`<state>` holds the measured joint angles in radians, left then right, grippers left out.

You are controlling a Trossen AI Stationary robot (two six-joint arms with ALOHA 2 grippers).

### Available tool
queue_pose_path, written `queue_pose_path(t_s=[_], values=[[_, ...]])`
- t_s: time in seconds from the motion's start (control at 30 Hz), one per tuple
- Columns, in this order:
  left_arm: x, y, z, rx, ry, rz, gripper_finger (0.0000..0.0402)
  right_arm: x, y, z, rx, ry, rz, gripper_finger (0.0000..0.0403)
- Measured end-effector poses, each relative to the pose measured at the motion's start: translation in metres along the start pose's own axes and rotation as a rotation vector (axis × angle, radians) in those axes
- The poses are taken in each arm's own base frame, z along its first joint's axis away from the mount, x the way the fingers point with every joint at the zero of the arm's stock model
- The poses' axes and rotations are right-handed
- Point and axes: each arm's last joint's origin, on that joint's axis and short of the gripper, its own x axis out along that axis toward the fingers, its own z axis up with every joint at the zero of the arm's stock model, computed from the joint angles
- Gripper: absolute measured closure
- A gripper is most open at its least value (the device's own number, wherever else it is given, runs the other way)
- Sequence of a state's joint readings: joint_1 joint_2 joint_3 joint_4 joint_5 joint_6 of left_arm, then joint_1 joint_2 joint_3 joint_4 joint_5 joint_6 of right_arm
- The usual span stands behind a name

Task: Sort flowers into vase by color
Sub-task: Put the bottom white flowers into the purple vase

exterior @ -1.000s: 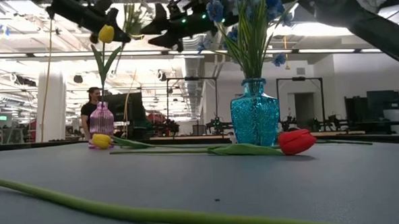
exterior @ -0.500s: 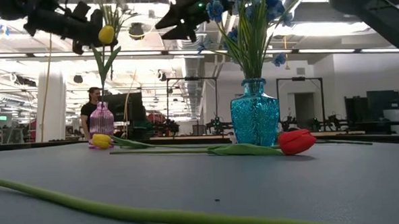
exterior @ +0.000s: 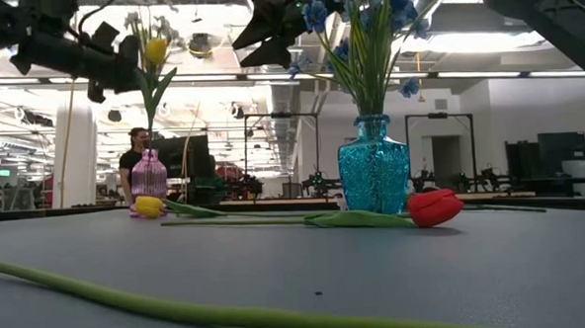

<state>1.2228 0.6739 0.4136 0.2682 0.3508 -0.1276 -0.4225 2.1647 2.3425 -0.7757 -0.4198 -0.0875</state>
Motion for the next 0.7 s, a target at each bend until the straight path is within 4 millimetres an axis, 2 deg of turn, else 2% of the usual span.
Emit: queue_pose_path(t_s=[0.17,0.7], values=[[-0.001,0.001,-0.010,-0.019,-0.006,0.000,0.0401,0.001,0.008,0.001,-0.006,0.008,0.014,0.0117],[0.002,0.003,-0.016,0.045,0.041,0.019,0.0401,0.005,0.020,0.001,-0.019,0.012,0.037,0.0117]])
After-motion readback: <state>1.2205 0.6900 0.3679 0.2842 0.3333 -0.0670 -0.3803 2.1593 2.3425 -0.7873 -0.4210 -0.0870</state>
